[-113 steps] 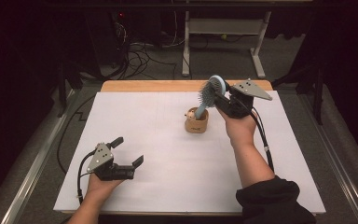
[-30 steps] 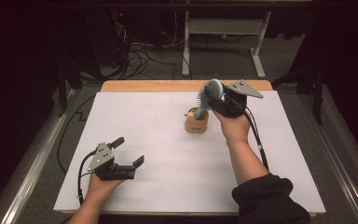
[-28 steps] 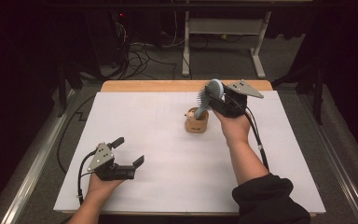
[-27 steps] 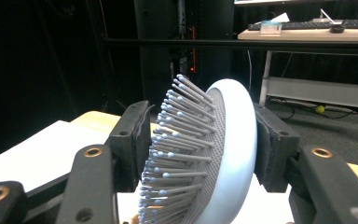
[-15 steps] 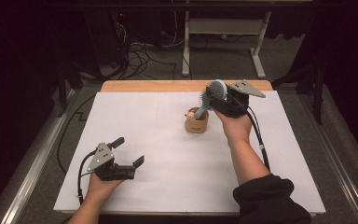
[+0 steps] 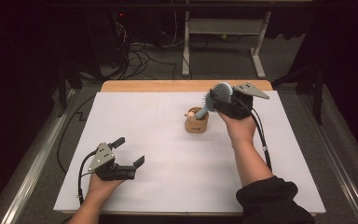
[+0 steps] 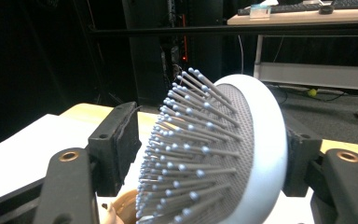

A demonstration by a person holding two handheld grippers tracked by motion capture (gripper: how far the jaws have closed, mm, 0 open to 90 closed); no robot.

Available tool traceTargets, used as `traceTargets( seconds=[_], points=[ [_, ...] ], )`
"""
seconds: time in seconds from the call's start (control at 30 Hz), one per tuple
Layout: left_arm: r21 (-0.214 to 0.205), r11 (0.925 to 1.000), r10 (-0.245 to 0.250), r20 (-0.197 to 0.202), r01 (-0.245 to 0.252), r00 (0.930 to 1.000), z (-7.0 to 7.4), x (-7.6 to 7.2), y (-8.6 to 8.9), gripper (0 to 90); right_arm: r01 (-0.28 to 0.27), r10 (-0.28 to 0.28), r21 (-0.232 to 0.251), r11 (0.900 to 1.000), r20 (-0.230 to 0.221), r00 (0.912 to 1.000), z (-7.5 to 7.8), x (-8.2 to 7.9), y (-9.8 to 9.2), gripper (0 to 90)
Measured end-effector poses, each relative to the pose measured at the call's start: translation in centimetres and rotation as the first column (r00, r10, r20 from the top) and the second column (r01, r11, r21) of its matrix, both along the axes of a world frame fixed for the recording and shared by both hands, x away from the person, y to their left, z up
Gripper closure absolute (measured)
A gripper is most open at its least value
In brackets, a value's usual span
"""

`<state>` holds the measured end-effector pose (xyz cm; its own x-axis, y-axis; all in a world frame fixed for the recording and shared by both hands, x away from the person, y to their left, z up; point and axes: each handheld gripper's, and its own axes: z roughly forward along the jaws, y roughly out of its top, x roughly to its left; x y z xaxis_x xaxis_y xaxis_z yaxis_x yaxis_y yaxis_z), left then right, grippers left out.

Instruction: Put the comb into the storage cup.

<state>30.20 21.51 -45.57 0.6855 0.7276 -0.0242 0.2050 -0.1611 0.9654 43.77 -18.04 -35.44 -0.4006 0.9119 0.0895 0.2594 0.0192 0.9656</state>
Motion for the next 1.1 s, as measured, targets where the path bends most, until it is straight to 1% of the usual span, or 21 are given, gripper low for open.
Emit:
traceTargets(
  seconds=[0.17, 0.33, 0.73, 0.8, 1.0, 1.1],
  points=[
    [0.0, 1.0, -0.002, -0.001, 0.002, 1.0, 0.0, 0.0, 0.0, 1.2, 0.001, -0.001, 0.006, 1.0, -0.007, 1.0, -0.2, 0.0, -0.4, 29.8],
    [0.001, 1.0, -0.002, 0.0, 0.002, 1.0, 0.0, 0.0, 0.0, 1.2, -0.01, 0.01, 0.019, 0.9998, -0.021, 0.9997, -0.4, 0.1, -0.7, 24.7],
    [-0.001, 1.0, -0.002, 0.0, 0.002, 1.0, 0.0, 0.0, 0.0, 1.3, -0.014, 0.015, 0.028, 0.9995, -0.029, 0.9994, -0.6, 0.2, -1.1, 16.0],
    [-0.002, 1.0, -0.002, 0.001, 0.002, 1.0, 0.0, 0.0, 0.0, 1.2, -0.019, 0.02, 0.032, 0.9993, -0.03, 0.9994, -0.7, 0.2, -1.2, 15.7],
    [0.0, 1.0, 0.0, 0.0, 0.0, 1.0, 0.0, 0.0, 0.0, 1.2, -0.024, 0.025, 0.025, 0.9994, -0.029, 0.9993, -0.8, 0.2, -1.3, 14.1],
    [-0.001, 1.0, 0.0, 0.0, 0.0, 1.0, 0.0, 0.0, 0.1, 1.2, -0.027, 0.028, 0.025, 0.9993, -0.031, 0.9991, -0.8, 0.3, -1.3, 11.7]
  ],
)
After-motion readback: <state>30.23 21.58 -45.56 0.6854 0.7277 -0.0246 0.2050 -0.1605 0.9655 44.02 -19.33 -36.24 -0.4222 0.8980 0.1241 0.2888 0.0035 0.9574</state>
